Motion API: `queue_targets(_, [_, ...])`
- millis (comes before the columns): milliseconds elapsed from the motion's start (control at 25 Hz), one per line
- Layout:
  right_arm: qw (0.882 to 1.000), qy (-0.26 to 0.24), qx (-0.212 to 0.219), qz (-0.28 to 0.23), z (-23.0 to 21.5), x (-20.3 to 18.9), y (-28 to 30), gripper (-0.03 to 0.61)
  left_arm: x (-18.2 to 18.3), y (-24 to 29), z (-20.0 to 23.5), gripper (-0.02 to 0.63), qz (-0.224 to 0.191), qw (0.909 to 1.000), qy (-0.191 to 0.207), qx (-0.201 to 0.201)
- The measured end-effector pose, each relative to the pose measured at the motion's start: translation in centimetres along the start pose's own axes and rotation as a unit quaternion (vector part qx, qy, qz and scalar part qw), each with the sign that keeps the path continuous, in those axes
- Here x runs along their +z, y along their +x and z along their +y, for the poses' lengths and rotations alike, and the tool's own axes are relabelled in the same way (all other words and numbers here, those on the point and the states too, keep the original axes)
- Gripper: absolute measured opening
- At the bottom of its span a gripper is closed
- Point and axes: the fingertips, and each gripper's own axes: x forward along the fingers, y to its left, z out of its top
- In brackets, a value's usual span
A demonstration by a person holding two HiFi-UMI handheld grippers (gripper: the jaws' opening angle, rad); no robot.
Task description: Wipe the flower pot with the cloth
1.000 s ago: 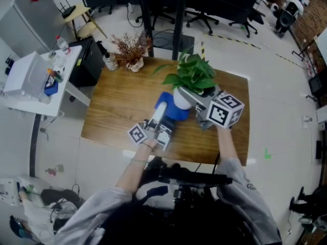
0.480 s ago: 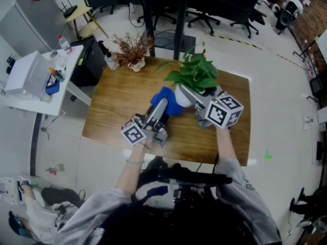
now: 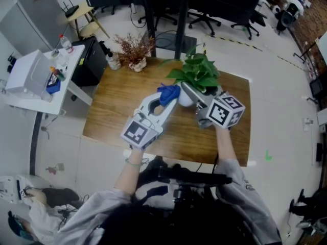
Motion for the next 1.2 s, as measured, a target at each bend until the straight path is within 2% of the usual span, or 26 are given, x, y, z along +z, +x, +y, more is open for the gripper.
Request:
queue_targets(160, [1.0,0.004,-0.008,-0.003,-0.3,0.3,-0.1,0.456,0.4,0.4,-1.6,0.067,0.03,0.9974,0.062,-0.022])
queue_targets(320, [1.0,0.002,-0.019,-0.003,-0.7,0.2,-0.1,0.456,0.0,0.6,-3.0,0.068,0.064,0.9919,0.1,-0.046])
queue_targets(480, [1.0,0.003,-0.018,-0.009,-1.1,0.0,-0.1,0.456,0.2,0.6,-3.7,0.069,0.073,0.9882,0.125,-0.05])
queue_targets(720, [0.999,0.01,-0.033,-0.006,-1.5,0.1,-0.3,0.456,1.2,0.4,-4.3,0.069,0.072,0.9867,0.133,-0.06])
queue_targets(1000, [0.999,0.007,-0.047,-0.009,-2.4,0.2,-0.3,0.454,1.2,0.4,-6.6,0.069,0.072,0.9843,0.134,-0.091])
queue_targets(1200, [0.999,0.009,-0.048,-0.015,-2.6,0.5,-0.3,0.455,0.0,-0.2,-8.1,0.069,0.074,0.9843,0.114,-0.113])
